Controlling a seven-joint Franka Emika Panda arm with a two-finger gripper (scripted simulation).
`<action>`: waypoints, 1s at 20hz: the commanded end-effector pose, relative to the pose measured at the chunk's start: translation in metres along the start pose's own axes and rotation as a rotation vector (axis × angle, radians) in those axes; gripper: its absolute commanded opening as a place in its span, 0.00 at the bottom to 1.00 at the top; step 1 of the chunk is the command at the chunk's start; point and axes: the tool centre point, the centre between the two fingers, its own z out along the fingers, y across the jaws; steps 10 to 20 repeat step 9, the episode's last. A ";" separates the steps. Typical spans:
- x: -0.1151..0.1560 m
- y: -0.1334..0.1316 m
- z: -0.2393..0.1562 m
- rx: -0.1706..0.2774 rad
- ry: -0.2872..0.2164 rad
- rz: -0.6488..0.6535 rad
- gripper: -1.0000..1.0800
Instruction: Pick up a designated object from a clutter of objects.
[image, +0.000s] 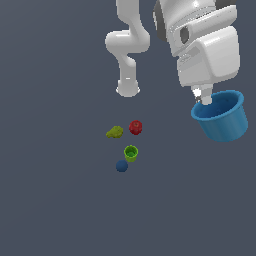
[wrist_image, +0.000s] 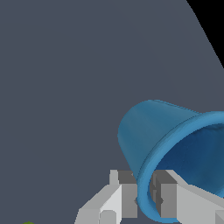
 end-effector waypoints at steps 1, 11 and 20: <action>0.001 0.004 -0.004 -0.007 0.011 -0.008 0.00; 0.001 0.007 -0.008 -0.011 0.024 -0.016 0.00; 0.001 0.007 -0.008 -0.011 0.024 -0.016 0.00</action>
